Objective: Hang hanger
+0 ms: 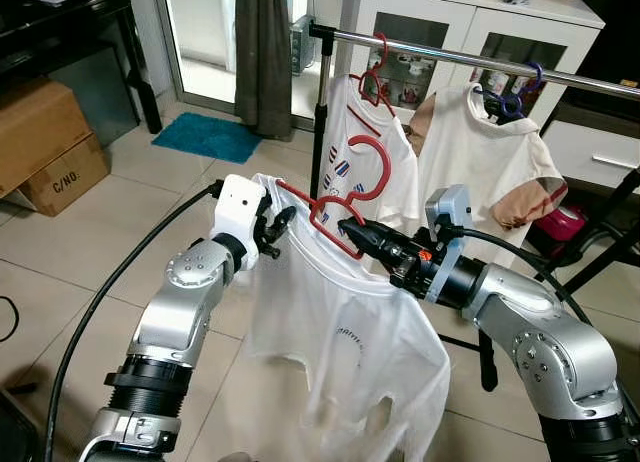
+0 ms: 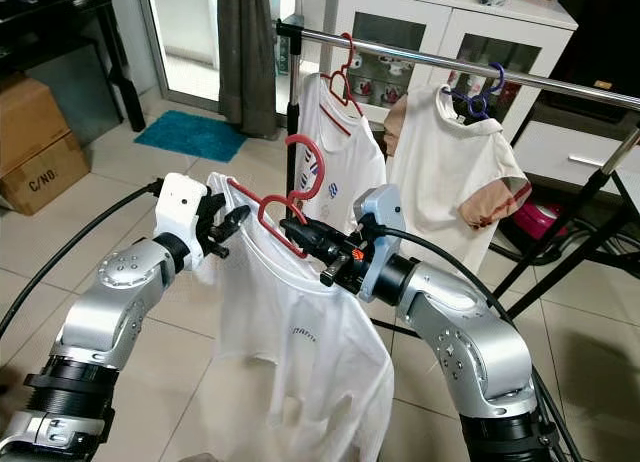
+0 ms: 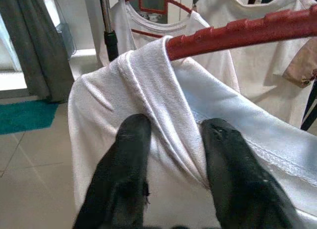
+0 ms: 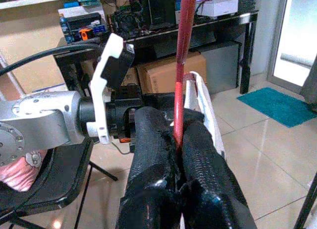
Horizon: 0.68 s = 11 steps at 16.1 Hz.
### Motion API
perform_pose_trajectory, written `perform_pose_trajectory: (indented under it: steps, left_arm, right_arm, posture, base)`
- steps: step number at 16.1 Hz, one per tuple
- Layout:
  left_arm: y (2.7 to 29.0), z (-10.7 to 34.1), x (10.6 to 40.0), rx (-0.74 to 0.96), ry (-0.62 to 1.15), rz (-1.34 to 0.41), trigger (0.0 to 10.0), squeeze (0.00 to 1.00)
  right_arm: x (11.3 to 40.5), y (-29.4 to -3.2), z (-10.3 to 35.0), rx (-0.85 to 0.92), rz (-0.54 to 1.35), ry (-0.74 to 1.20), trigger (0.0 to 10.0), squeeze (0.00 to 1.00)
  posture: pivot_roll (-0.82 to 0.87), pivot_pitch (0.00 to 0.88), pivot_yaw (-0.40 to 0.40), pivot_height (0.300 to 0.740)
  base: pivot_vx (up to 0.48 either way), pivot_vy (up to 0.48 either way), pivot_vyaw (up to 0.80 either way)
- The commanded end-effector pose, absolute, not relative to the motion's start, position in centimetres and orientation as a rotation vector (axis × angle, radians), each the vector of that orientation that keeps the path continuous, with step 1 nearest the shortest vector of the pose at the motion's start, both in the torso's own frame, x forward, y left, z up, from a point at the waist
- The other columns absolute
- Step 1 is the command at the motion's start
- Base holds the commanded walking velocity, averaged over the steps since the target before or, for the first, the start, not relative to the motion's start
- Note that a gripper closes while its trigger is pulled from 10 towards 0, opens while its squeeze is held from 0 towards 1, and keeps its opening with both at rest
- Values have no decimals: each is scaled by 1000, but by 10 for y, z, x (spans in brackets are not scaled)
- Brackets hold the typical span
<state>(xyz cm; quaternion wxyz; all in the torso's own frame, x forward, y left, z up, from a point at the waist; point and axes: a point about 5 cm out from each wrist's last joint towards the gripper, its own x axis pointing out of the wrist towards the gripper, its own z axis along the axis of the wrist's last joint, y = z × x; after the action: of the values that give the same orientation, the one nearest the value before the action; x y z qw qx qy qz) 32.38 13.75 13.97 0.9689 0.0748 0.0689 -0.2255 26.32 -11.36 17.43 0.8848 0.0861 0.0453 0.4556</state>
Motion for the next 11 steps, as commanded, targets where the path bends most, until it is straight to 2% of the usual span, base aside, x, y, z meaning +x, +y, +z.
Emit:
perform_pose_trajectory:
  steps: [1, 11]
  left_arm:
    - [134, 141, 326, 184, 136, -462, 0, 0]
    - [136, 141, 327, 225, 101, -372, 0, 0]
  right_arm:
    - [261, -116, 182, 189, 960, 51, 0, 0]
    - [264, -122, 181, 232, 935, 50, 0, 0]
  posture:
    - [-82, 0, -44, 740]
    - [-79, 0, -48, 740]
  base:
    - [0, 0, 0]
    - [0, 0, 0]
